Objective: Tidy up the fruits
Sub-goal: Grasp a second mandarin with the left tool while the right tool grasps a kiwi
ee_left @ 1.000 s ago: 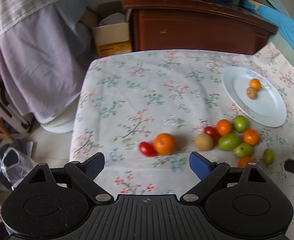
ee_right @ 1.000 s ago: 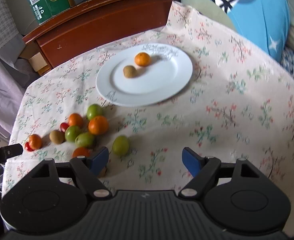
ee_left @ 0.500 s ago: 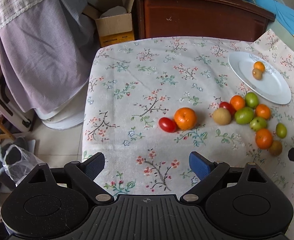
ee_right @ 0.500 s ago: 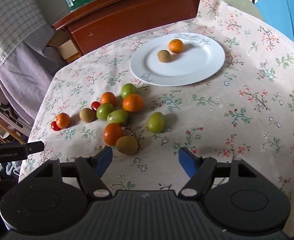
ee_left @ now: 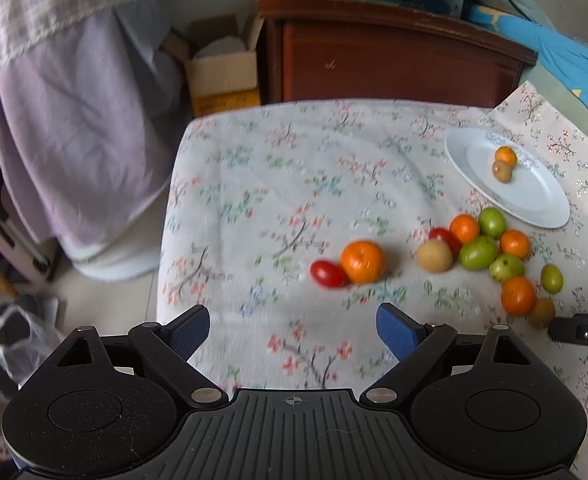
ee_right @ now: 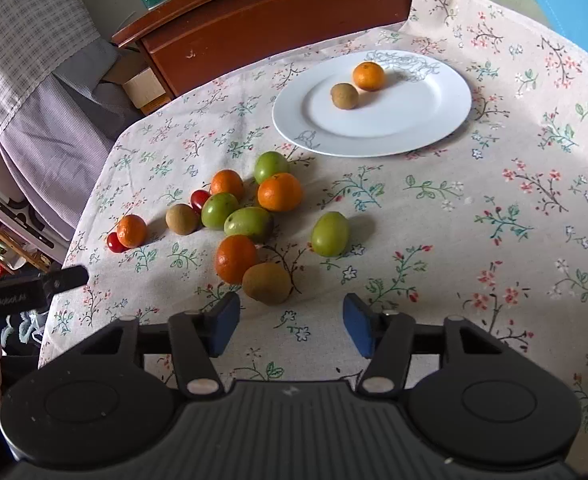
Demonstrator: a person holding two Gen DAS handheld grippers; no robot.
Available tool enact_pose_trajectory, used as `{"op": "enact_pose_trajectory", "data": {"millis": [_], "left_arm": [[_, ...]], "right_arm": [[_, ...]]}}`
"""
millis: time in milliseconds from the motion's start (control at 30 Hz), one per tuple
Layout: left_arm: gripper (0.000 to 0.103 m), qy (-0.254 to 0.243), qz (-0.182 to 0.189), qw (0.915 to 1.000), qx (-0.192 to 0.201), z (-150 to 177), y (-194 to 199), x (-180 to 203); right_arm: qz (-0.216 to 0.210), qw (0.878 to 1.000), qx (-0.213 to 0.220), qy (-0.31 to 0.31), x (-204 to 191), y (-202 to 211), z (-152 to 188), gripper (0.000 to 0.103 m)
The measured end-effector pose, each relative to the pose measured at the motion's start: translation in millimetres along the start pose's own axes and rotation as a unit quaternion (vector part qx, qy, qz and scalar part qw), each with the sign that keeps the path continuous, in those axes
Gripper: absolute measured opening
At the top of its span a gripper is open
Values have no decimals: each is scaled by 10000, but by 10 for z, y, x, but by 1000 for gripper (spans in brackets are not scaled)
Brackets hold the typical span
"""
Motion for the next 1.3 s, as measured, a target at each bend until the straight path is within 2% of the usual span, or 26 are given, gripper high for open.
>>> {"op": "enact_pose_trajectory", "data": {"millis": [133, 233, 467, 700, 733, 800, 833, 900, 1067, 1200, 1300], "left_arm": [[91, -115, 242, 9994, 238, -71, -84, 147], [91, -392, 351, 9978, 401, -114, -159, 272], [91, -1096, 455, 9915, 533, -134, -406, 467], [90, -1317, 625, 9878, 546, -126, -516, 522], [88, -1367, 633, 9871, 541, -118, -530, 533], [77, -1320, 710, 9876, 463, -104, -571, 529], [74, -1273, 747, 9882, 421, -97, -592, 521], [60, -1224, 792, 9887, 345, -79, -632, 510], [49, -1209, 884, 9883, 279, -55, -647, 515], [41, -1242, 940, 9874, 279, -43, -630, 540], [34, -1246, 844, 9882, 298, -47, -608, 547]], "right_arm": [[-17, 9999, 72, 98, -18, -30, 3, 55], [-34, 9998, 115, 128, -22, -50, 2, 55], [-64, 9997, 125, 184, -24, -48, 1, 55], [-103, 9995, 139, 277, -71, -65, 5, 56], [-131, 9994, 133, 300, -88, -67, 10, 56], [-143, 9990, 149, 385, -117, -73, 17, 54], [-142, 9989, 159, 426, -127, -79, 19, 50], [-168, 9986, 157, 476, -139, -92, 23, 41], [-194, 9981, 160, 557, -164, -110, 31, 28], [-202, 9979, 172, 589, -176, -114, 37, 28], [-202, 9981, 177, 550, -171, -113, 34, 27]]}}
Point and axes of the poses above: each gripper's, at about its wrist camera, not at the fingertips, and y roughly against the way its jaws point, x to its right, z to its underside, the point moved 3 cm from there along -y, roughly the way its jaws point, and after that the axes turned 13 degrees about x, right-handed, at the moved point
